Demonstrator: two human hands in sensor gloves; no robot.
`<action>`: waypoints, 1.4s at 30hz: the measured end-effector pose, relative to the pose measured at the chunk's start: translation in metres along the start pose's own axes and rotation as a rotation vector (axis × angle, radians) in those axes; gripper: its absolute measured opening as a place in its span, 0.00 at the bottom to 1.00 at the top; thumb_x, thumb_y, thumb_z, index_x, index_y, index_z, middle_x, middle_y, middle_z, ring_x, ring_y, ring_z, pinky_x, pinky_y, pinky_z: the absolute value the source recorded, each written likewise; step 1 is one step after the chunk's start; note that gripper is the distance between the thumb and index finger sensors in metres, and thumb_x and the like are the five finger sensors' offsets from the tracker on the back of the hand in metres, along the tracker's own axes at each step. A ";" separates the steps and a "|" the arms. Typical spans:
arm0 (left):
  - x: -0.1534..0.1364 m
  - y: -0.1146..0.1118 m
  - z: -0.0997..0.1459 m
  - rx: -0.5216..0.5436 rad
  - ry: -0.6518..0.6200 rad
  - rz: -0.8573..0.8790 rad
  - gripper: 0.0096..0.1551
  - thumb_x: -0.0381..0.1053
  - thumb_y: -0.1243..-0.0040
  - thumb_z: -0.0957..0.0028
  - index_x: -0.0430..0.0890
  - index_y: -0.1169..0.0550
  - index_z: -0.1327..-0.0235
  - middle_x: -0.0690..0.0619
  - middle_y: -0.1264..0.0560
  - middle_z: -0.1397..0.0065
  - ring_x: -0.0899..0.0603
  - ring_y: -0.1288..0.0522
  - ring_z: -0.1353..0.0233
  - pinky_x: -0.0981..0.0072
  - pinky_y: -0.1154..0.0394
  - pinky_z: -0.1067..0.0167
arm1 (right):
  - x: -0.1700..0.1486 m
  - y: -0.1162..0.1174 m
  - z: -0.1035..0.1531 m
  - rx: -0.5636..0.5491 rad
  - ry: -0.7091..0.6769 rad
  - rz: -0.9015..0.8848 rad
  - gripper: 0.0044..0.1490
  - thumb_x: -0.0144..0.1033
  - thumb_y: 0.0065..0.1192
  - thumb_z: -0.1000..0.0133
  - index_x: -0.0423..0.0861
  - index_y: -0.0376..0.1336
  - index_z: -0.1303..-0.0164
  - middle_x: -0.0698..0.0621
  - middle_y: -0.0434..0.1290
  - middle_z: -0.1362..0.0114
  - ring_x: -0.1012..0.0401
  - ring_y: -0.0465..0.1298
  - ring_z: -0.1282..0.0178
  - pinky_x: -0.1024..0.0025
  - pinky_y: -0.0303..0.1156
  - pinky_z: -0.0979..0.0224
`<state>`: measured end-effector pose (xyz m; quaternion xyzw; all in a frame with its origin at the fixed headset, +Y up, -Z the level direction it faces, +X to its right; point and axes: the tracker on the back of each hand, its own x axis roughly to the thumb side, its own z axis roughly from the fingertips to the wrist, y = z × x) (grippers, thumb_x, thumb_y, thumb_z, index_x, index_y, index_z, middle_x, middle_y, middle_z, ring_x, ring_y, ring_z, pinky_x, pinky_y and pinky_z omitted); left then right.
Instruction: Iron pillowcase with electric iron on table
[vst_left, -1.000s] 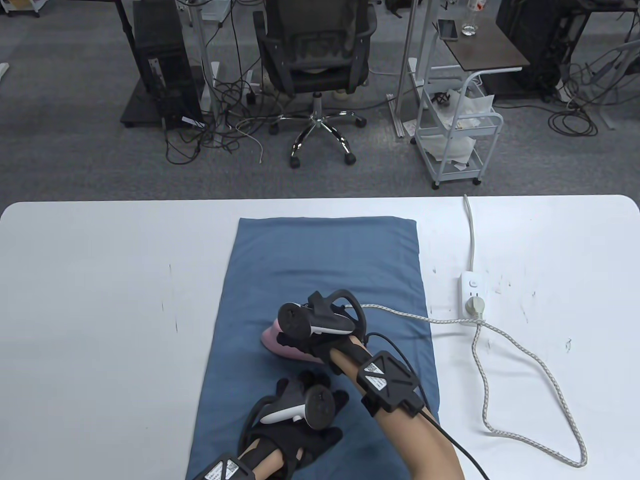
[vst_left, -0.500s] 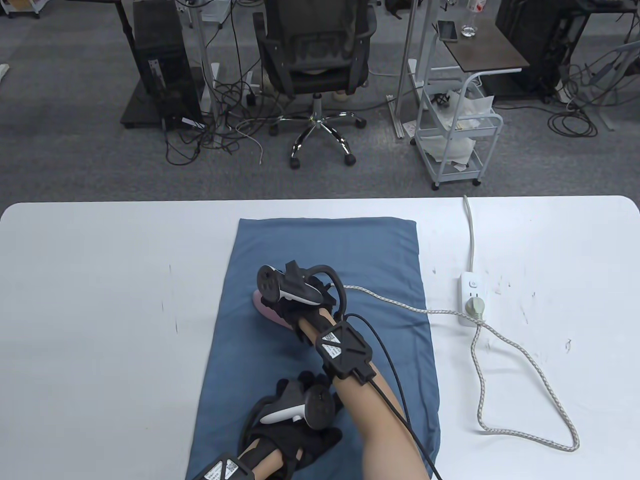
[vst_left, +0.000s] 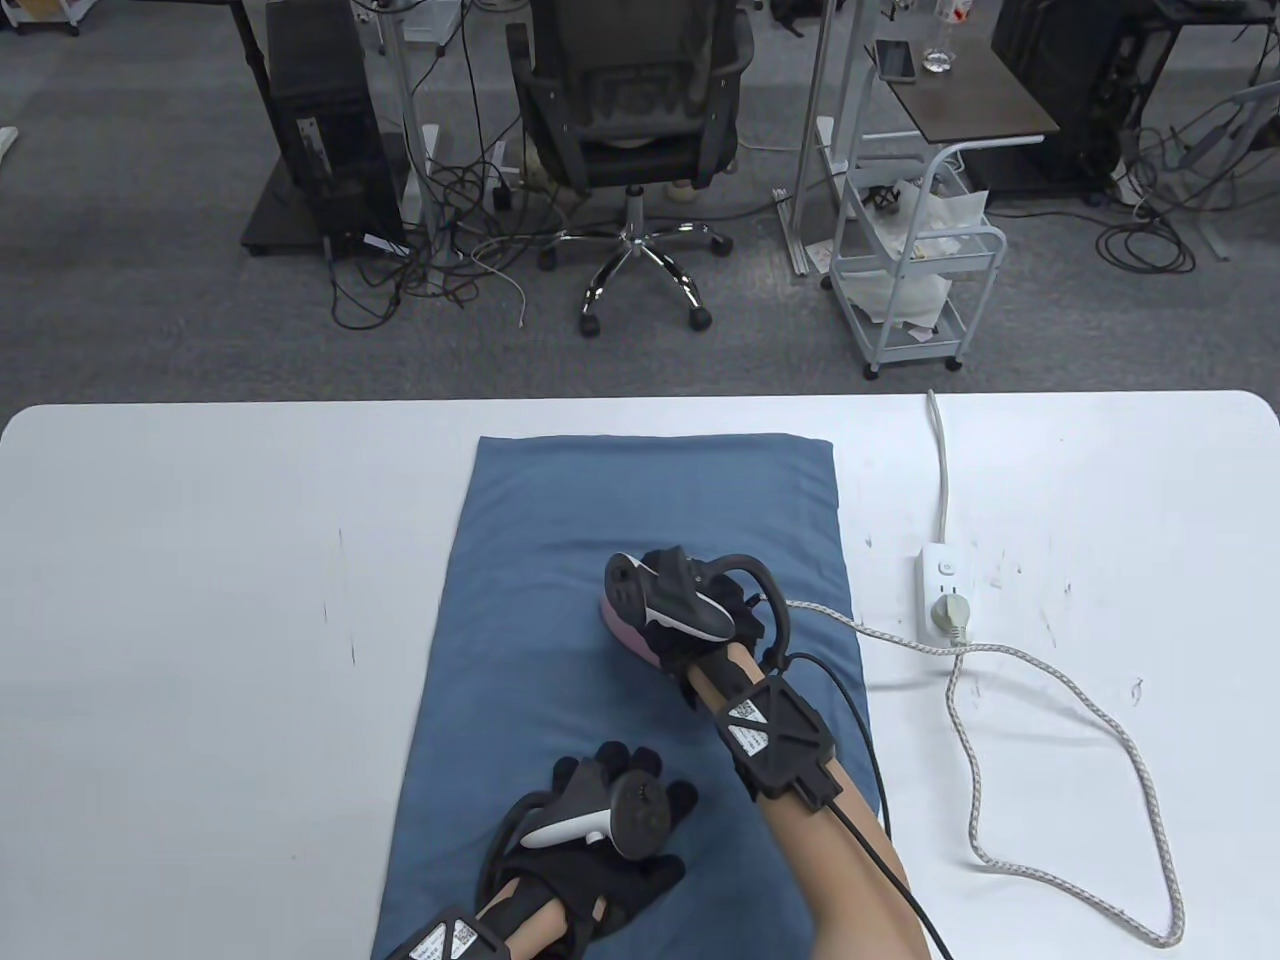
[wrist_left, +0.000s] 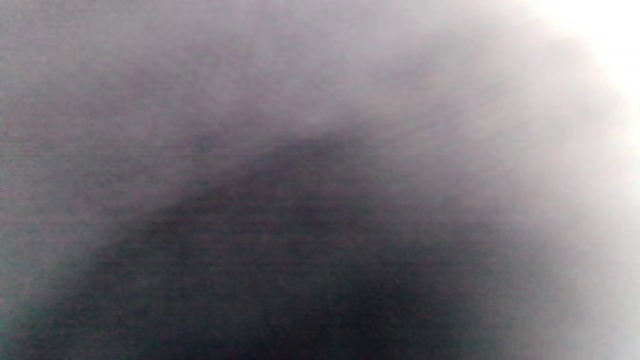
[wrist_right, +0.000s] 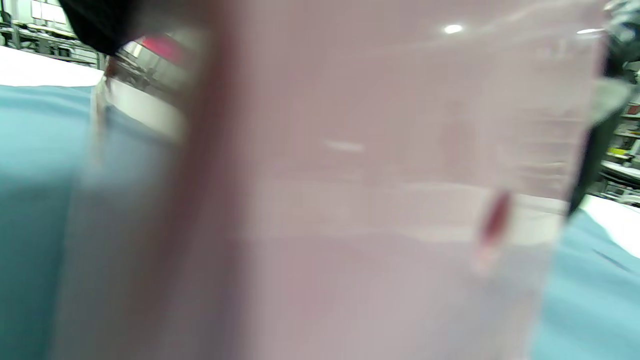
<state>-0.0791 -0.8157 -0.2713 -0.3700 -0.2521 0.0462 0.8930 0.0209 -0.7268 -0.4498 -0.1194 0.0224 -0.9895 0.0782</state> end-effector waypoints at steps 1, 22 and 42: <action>0.000 0.000 0.000 0.000 0.000 0.000 0.43 0.71 0.73 0.48 0.68 0.76 0.33 0.55 0.88 0.28 0.39 0.90 0.28 0.31 0.84 0.37 | -0.004 0.001 0.002 0.001 0.009 0.003 0.45 0.60 0.55 0.49 0.41 0.60 0.30 0.58 0.79 0.63 0.68 0.80 0.73 0.65 0.85 0.56; 0.000 0.000 0.000 0.000 0.001 -0.001 0.43 0.71 0.73 0.48 0.68 0.77 0.33 0.55 0.88 0.28 0.39 0.91 0.28 0.31 0.84 0.37 | -0.132 0.013 0.050 0.044 0.292 -0.060 0.44 0.60 0.58 0.50 0.44 0.61 0.29 0.58 0.80 0.62 0.66 0.81 0.71 0.63 0.84 0.52; 0.000 0.000 0.000 0.000 0.001 -0.002 0.43 0.71 0.73 0.48 0.68 0.76 0.33 0.55 0.88 0.28 0.39 0.90 0.28 0.31 0.84 0.37 | -0.118 0.016 0.078 -0.002 0.222 0.030 0.46 0.60 0.55 0.49 0.41 0.60 0.28 0.58 0.79 0.62 0.67 0.80 0.72 0.63 0.84 0.53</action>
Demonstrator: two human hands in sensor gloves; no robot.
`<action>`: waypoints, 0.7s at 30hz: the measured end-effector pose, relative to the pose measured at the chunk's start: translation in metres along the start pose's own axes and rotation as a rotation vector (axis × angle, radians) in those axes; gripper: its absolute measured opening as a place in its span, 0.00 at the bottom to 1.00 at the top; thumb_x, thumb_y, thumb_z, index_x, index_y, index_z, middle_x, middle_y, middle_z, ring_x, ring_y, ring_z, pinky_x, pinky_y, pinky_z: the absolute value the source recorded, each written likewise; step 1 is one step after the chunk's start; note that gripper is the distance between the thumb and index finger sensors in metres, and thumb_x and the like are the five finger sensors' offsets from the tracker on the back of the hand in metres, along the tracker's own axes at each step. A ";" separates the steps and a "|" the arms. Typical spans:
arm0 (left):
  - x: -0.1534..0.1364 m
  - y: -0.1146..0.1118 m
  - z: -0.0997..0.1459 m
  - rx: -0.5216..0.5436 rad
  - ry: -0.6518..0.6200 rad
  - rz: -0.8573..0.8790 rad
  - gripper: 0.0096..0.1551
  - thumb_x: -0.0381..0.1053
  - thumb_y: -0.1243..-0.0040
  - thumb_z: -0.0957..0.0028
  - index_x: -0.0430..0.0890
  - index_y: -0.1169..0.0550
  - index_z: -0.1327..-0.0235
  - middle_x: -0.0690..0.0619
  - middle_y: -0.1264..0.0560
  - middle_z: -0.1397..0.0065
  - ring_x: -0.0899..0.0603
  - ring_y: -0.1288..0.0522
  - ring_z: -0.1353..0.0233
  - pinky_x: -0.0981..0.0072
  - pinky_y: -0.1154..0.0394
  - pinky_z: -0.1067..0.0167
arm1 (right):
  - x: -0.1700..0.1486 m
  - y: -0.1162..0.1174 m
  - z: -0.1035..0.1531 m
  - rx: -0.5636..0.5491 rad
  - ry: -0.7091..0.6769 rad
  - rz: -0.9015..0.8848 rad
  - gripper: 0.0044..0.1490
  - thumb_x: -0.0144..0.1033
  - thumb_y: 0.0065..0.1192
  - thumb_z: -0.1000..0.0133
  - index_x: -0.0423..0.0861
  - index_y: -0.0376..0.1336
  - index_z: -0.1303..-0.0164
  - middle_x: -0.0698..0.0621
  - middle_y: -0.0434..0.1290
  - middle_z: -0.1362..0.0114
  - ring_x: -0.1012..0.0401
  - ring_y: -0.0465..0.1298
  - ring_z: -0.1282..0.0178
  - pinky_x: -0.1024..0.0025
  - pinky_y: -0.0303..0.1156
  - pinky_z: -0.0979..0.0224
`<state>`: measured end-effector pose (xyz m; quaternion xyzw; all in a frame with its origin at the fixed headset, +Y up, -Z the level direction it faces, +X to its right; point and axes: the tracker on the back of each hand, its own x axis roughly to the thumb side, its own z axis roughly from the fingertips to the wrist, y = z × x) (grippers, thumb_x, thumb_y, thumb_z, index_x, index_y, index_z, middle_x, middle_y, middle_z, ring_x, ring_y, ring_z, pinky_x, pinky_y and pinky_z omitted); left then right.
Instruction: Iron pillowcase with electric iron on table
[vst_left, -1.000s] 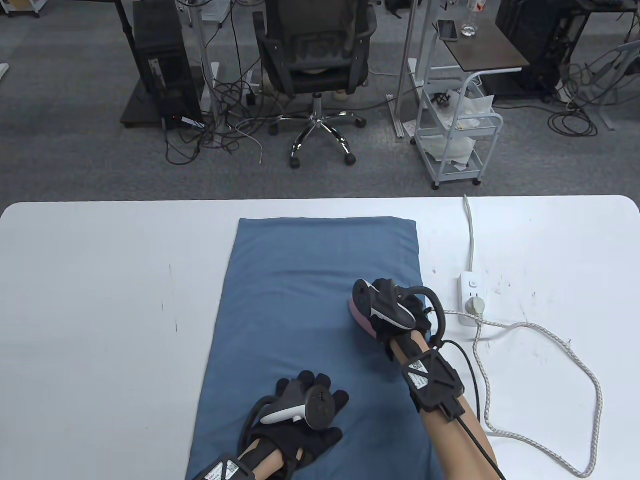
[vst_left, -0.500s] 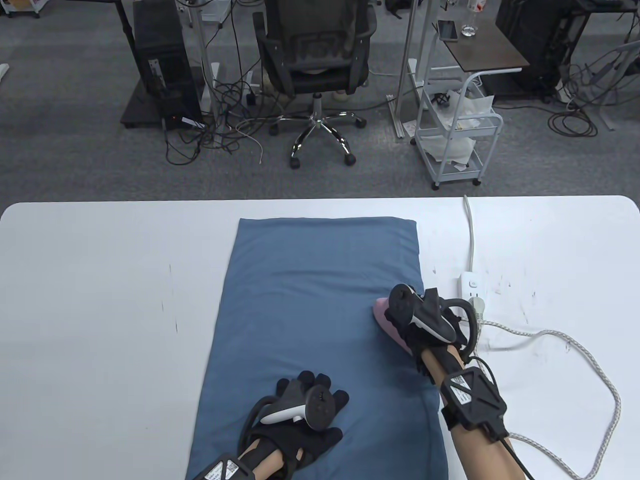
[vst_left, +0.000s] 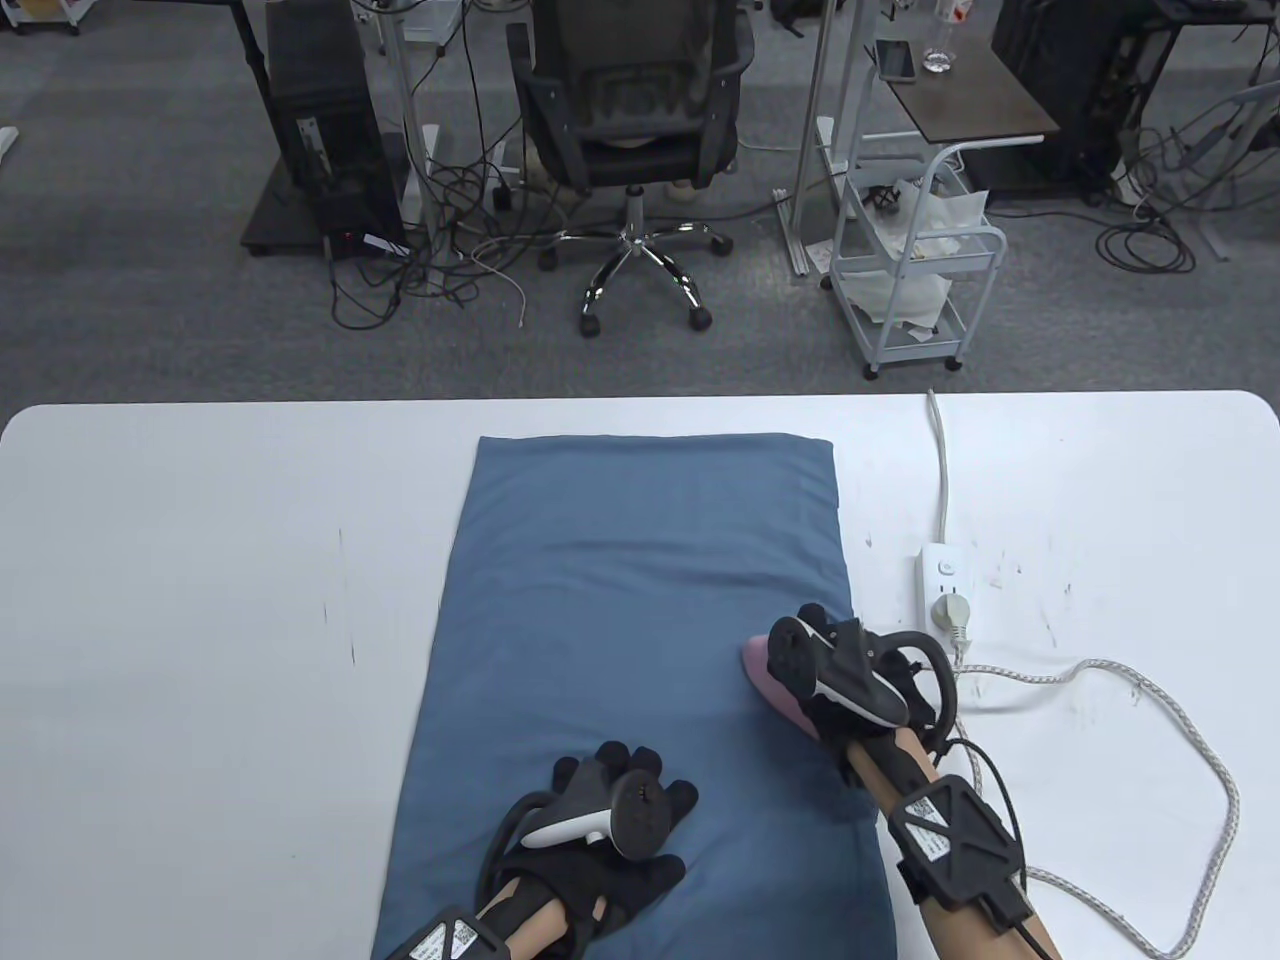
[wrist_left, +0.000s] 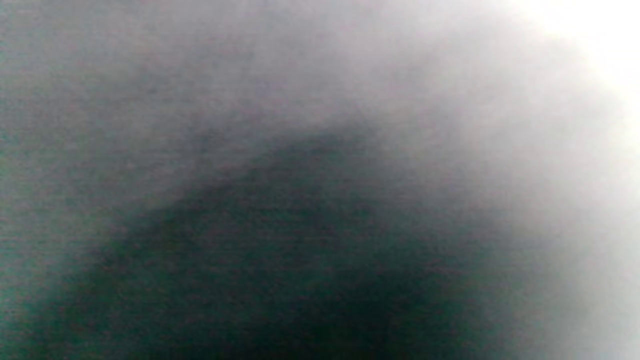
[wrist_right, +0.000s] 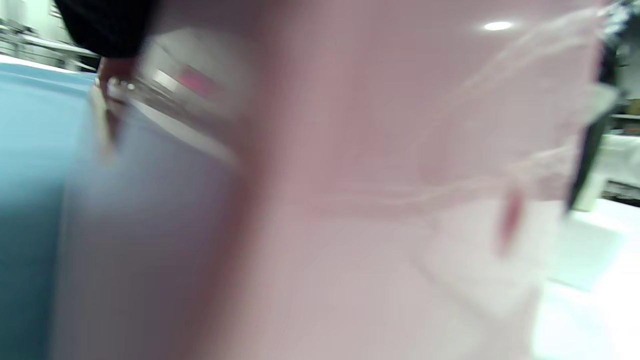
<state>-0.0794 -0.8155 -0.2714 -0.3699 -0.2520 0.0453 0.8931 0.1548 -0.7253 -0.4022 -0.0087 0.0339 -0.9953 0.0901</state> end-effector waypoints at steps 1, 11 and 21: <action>0.000 0.000 0.000 0.000 0.000 0.000 0.43 0.71 0.73 0.48 0.68 0.77 0.33 0.55 0.88 0.28 0.39 0.91 0.28 0.31 0.84 0.37 | -0.002 0.001 -0.005 0.002 0.027 0.002 0.46 0.60 0.55 0.49 0.41 0.60 0.28 0.58 0.79 0.62 0.67 0.80 0.72 0.63 0.84 0.53; 0.000 0.000 0.000 0.000 -0.001 0.001 0.43 0.71 0.73 0.48 0.68 0.76 0.33 0.55 0.88 0.28 0.39 0.90 0.28 0.31 0.84 0.37 | -0.025 -0.001 -0.023 0.095 0.276 -0.250 0.38 0.60 0.60 0.50 0.46 0.65 0.37 0.60 0.79 0.61 0.68 0.80 0.69 0.65 0.84 0.50; 0.000 0.000 0.000 0.000 -0.002 0.000 0.43 0.71 0.73 0.48 0.68 0.76 0.33 0.55 0.88 0.28 0.39 0.90 0.28 0.31 0.84 0.37 | -0.042 -0.062 0.060 -0.091 0.091 -0.514 0.37 0.59 0.62 0.49 0.45 0.66 0.38 0.59 0.80 0.60 0.66 0.81 0.69 0.63 0.84 0.50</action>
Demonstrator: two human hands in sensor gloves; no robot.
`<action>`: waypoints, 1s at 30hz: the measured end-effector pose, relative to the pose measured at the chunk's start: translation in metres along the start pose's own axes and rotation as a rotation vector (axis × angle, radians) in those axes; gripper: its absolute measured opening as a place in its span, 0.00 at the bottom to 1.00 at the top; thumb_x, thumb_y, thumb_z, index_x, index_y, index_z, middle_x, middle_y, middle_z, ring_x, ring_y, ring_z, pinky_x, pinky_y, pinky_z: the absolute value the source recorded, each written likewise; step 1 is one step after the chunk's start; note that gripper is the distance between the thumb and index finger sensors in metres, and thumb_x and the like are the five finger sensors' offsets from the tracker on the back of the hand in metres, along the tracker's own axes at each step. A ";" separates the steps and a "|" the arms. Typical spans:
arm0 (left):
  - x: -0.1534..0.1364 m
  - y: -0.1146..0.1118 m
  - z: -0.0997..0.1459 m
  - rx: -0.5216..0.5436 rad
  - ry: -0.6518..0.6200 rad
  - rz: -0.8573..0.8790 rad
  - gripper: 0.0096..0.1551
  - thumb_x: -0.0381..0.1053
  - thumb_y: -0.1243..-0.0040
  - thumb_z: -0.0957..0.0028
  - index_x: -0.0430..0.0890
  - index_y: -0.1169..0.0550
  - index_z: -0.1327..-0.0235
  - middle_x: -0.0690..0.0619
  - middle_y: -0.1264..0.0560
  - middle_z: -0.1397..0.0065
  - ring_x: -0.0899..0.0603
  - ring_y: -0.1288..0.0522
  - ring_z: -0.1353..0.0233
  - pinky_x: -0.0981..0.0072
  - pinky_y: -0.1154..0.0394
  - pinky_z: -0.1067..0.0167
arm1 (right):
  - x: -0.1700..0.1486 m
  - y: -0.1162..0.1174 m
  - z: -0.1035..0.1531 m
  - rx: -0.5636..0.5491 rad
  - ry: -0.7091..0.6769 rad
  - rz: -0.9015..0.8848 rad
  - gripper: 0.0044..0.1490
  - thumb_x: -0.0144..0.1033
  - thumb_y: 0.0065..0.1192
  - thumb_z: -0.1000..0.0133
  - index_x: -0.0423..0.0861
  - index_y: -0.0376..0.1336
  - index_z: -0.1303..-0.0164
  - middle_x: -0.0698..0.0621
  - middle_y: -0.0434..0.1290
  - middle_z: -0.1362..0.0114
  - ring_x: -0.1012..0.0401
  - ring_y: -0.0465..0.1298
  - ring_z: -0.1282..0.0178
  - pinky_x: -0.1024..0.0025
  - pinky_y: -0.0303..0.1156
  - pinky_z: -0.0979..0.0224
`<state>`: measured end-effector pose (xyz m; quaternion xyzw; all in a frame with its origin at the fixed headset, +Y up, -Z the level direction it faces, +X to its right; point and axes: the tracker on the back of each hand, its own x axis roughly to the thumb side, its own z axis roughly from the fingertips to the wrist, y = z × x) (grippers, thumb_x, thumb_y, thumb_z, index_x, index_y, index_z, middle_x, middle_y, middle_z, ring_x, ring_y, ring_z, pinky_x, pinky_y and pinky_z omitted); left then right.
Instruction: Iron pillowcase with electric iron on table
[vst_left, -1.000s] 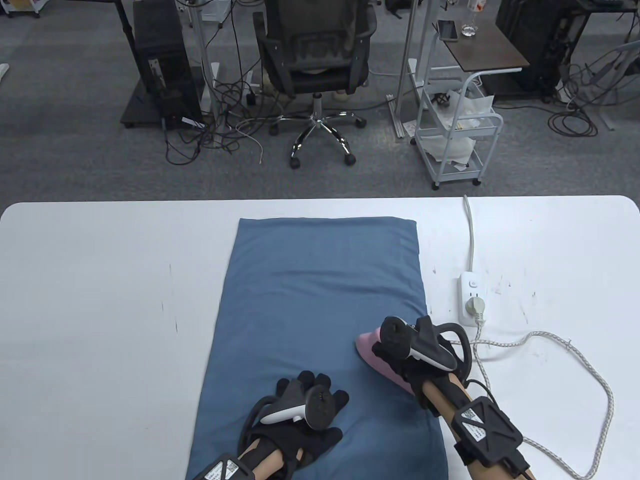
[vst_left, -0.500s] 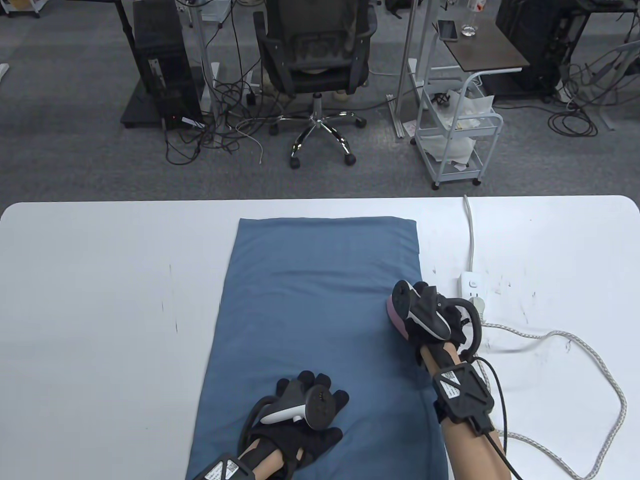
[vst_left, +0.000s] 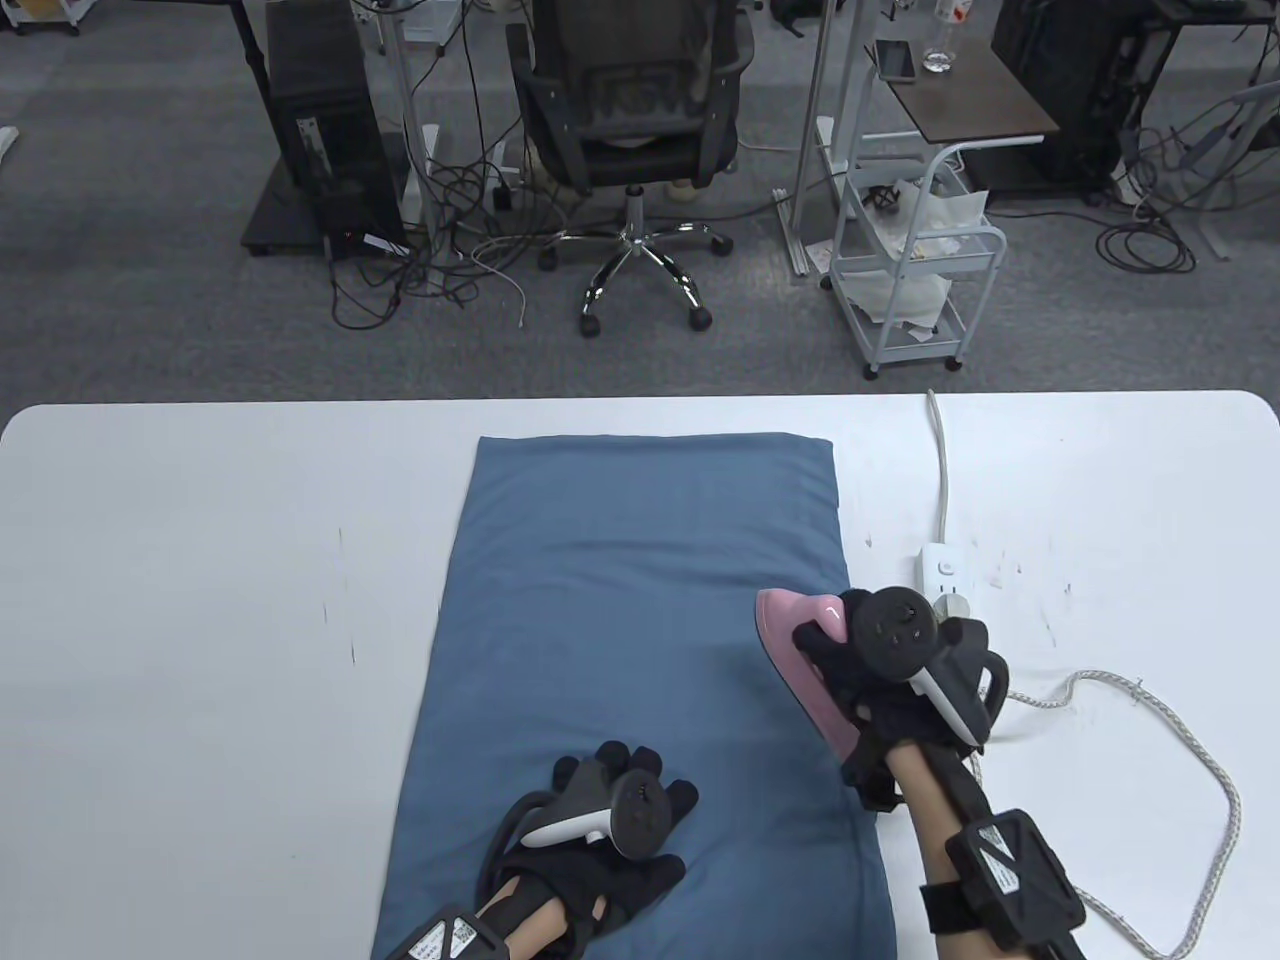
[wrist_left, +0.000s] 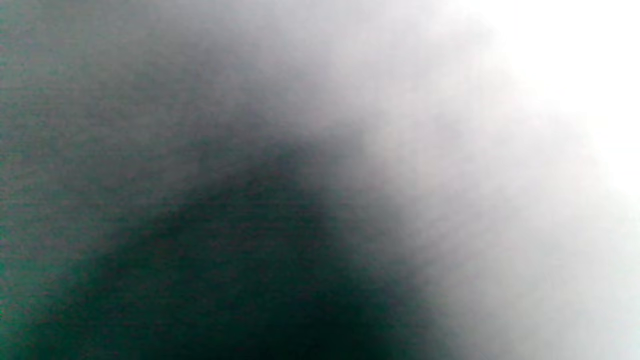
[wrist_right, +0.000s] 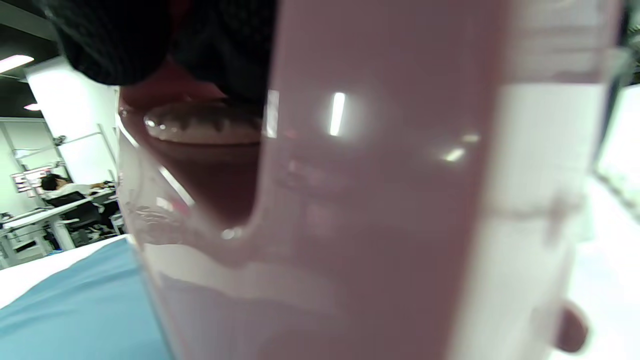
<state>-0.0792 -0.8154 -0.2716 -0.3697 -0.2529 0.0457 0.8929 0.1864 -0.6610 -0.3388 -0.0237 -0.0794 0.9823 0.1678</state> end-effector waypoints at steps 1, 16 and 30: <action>0.000 0.000 0.000 0.000 0.000 0.000 0.43 0.71 0.73 0.48 0.68 0.76 0.33 0.55 0.88 0.28 0.39 0.90 0.28 0.31 0.84 0.37 | 0.000 -0.004 0.009 -0.013 -0.020 -0.001 0.37 0.59 0.62 0.49 0.45 0.66 0.38 0.59 0.80 0.60 0.66 0.81 0.69 0.63 0.84 0.50; 0.010 0.026 0.002 0.073 0.040 -0.151 0.44 0.70 0.66 0.47 0.65 0.70 0.28 0.50 0.76 0.19 0.34 0.76 0.19 0.28 0.70 0.28 | -0.006 -0.026 0.041 -0.045 -0.084 -0.094 0.38 0.58 0.62 0.49 0.45 0.66 0.36 0.58 0.80 0.59 0.66 0.81 0.68 0.62 0.83 0.50; -0.032 0.080 -0.057 0.125 0.166 0.019 0.43 0.71 0.68 0.48 0.67 0.71 0.30 0.55 0.78 0.21 0.36 0.79 0.20 0.27 0.72 0.30 | -0.017 -0.029 0.036 -0.059 -0.062 -0.068 0.38 0.58 0.63 0.49 0.44 0.66 0.35 0.58 0.80 0.59 0.65 0.82 0.68 0.62 0.83 0.49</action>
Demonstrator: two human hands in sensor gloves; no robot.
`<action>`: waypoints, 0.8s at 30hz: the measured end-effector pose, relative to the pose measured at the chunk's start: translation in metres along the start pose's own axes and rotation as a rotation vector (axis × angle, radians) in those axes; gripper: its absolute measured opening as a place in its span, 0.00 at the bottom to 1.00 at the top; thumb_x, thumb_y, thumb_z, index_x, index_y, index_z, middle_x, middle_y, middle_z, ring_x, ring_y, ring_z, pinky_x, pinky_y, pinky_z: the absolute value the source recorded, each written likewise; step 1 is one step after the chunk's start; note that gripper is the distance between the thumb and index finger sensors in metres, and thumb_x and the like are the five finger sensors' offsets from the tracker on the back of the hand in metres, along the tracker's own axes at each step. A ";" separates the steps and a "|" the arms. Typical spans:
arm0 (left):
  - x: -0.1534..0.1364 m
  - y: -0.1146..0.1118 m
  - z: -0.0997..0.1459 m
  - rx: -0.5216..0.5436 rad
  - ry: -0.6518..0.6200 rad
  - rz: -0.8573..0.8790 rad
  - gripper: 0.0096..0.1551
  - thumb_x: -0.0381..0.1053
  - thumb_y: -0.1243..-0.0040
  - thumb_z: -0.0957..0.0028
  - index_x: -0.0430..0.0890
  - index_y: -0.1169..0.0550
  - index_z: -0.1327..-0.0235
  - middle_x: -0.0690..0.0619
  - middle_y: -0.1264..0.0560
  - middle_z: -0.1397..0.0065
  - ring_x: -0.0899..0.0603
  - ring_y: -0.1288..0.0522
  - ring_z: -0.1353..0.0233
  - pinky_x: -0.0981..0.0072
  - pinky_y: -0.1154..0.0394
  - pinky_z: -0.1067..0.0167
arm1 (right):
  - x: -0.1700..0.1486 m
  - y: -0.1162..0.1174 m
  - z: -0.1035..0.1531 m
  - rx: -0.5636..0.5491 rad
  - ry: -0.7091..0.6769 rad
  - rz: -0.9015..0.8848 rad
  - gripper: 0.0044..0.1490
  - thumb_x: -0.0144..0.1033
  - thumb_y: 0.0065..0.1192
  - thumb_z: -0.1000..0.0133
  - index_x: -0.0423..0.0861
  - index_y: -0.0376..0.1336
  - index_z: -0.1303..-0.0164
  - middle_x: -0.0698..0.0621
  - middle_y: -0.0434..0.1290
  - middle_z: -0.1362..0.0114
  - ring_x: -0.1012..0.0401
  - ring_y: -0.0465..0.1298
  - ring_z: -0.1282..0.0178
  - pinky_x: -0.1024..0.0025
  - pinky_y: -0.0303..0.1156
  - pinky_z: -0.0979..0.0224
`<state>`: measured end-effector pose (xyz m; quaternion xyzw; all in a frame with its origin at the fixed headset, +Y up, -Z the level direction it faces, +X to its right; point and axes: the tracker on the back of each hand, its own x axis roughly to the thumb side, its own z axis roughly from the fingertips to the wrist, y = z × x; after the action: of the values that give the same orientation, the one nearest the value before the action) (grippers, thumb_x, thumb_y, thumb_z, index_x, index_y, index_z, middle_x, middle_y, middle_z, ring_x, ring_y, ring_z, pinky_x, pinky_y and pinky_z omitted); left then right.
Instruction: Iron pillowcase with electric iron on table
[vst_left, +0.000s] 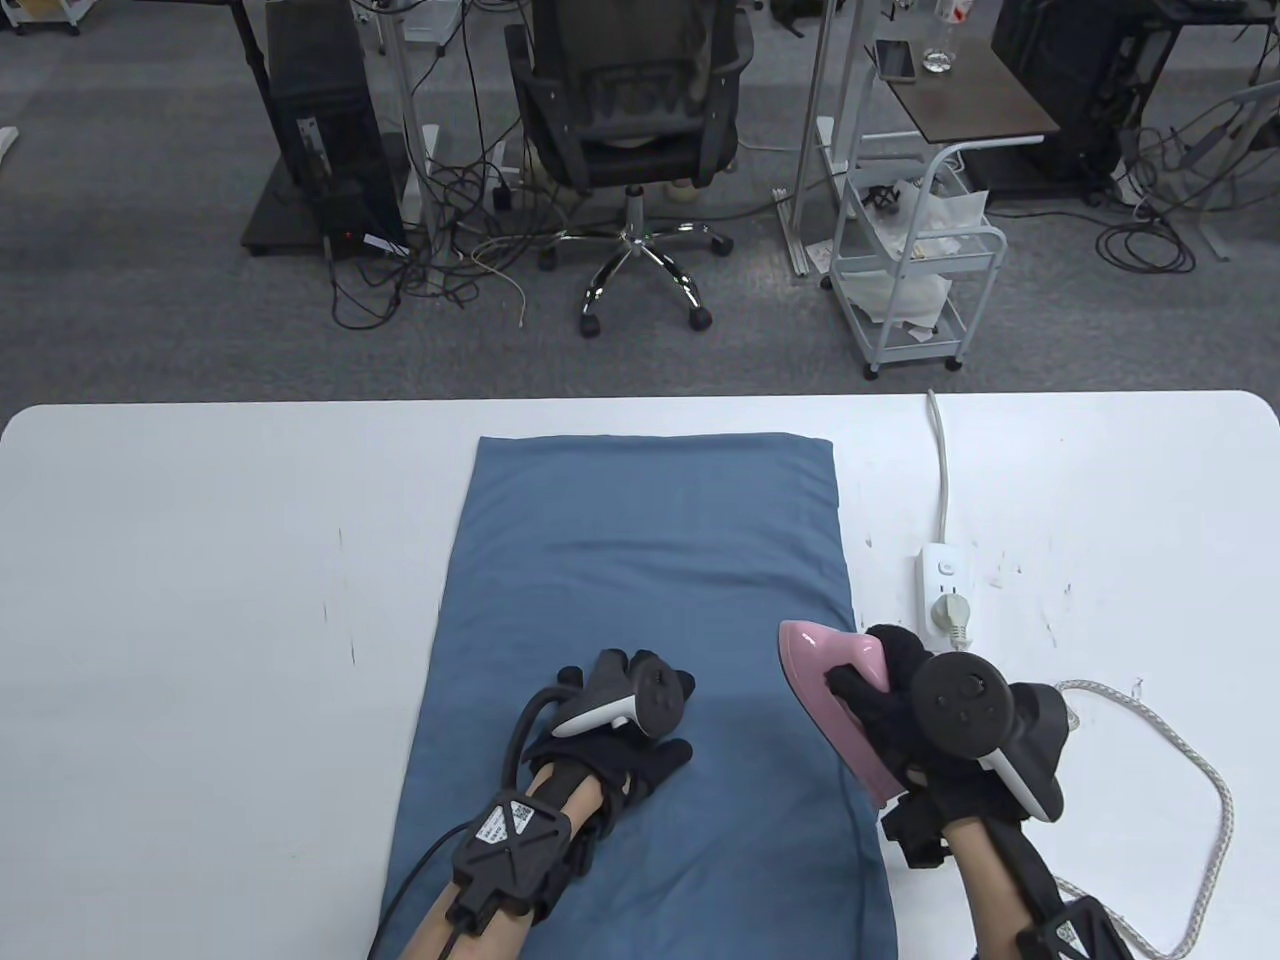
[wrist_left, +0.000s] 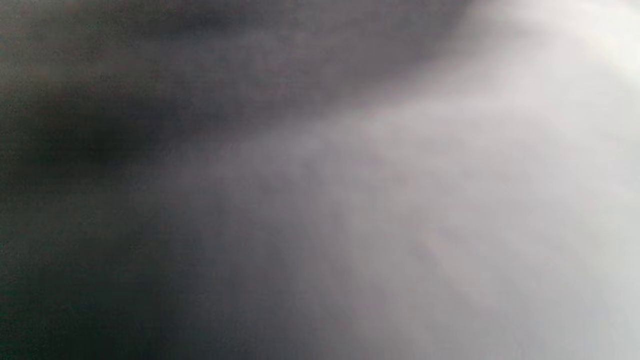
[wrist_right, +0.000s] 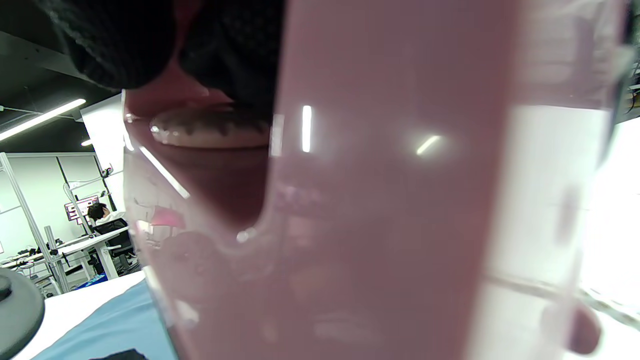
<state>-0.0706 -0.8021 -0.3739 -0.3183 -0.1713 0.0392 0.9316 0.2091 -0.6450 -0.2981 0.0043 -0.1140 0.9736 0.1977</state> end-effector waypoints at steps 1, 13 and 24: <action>-0.003 -0.001 -0.002 0.001 0.005 0.022 0.43 0.71 0.69 0.49 0.67 0.71 0.30 0.55 0.78 0.21 0.36 0.79 0.20 0.27 0.72 0.30 | -0.001 0.000 0.000 0.000 0.002 -0.001 0.38 0.58 0.63 0.49 0.44 0.66 0.35 0.58 0.80 0.59 0.65 0.82 0.68 0.62 0.83 0.49; -0.013 -0.031 0.031 -0.061 -0.017 0.107 0.44 0.71 0.70 0.48 0.66 0.74 0.31 0.56 0.85 0.26 0.38 0.87 0.26 0.29 0.81 0.37 | 0.005 0.011 -0.002 0.028 -0.012 0.033 0.38 0.58 0.63 0.49 0.44 0.66 0.35 0.58 0.81 0.59 0.65 0.82 0.68 0.62 0.83 0.49; -0.009 -0.062 0.069 -0.074 -0.016 0.100 0.45 0.71 0.72 0.49 0.65 0.76 0.32 0.55 0.87 0.27 0.38 0.89 0.28 0.29 0.82 0.39 | 0.021 0.028 0.001 0.075 -0.072 0.084 0.38 0.58 0.63 0.49 0.44 0.66 0.35 0.58 0.80 0.59 0.65 0.82 0.68 0.62 0.83 0.49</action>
<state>-0.1047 -0.8126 -0.2882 -0.3603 -0.1641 0.0818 0.9146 0.1785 -0.6618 -0.3026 0.0419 -0.0848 0.9838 0.1522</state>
